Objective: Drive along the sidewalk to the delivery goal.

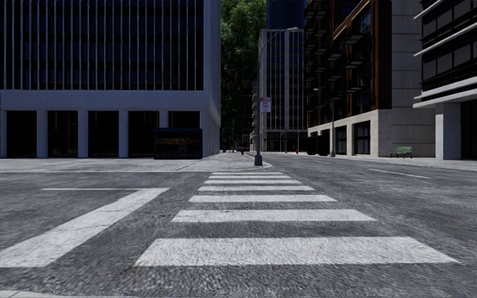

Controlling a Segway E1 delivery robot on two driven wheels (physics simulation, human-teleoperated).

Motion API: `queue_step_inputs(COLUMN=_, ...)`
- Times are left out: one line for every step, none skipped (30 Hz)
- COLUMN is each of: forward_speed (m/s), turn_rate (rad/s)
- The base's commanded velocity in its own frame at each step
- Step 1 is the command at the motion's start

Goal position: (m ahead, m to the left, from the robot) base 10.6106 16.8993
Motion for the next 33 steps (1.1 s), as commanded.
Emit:
queue_step_inputs(forward_speed=2.00, turn_rate=0.00)
queue_step_inputs(forward_speed=1.94, turn_rate=0.00)
queue_step_inputs(forward_speed=1.85, turn_rate=0.00)
queue_step_inputs(forward_speed=1.77, turn_rate=0.00)
queue_step_inputs(forward_speed=1.77, turn_rate=0.00)
queue_step_inputs(forward_speed=1.68, turn_rate=0.00)
queue_step_inputs(forward_speed=1.64, turn_rate=0.00)
queue_step_inputs(forward_speed=1.61, turn_rate=0.00)
queue_step_inputs(forward_speed=1.57, turn_rate=0.00)
queue_step_inputs(forward_speed=1.57, turn_rate=0.00)
queue_step_inputs(forward_speed=1.53, turn_rate=0.00)
queue_step_inputs(forward_speed=1.46, turn_rate=0.00)
queue_step_inputs(forward_speed=1.40, turn_rate=0.00)
queue_step_inputs(forward_speed=1.38, turn_rate=0.00)
queue_step_inputs(forward_speed=1.38, turn_rate=0.00)
queue_step_inputs(forward_speed=1.36, turn_rate=0.00)
queue_step_inputs(forward_speed=1.36, turn_rate=0.00)
queue_step_inputs(forward_speed=1.36, turn_rate=0.00)
queue_step_inputs(forward_speed=1.36, turn_rate=0.00)
queue_step_inputs(forward_speed=1.36, turn_rate=0.00)
queue_step_inputs(forward_speed=1.36, turn_rate=0.00)
queue_step_inputs(forward_speed=1.36, turn_rate=0.00)
queue_step_inputs(forward_speed=1.36, turn_rate=0.00)
queue_step_inputs(forward_speed=1.36, turn_rate=0.00)
queue_step_inputs(forward_speed=1.36, turn_rate=0.00)
queue_step_inputs(forward_speed=1.36, turn_rate=0.00)
queue_step_inputs(forward_speed=1.36, turn_rate=0.00)
queue_step_inputs(forward_speed=1.36, turn_rate=0.00)
queue_step_inputs(forward_speed=1.36, turn_rate=0.00)
queue_step_inputs(forward_speed=1.36, turn_rate=0.00)
queue_step_inputs(forward_speed=1.36, turn_rate=0.00)
queue_step_inputs(forward_speed=1.36, turn_rate=0.00)
queue_step_inputs(forward_speed=1.36, turn_rate=0.00)
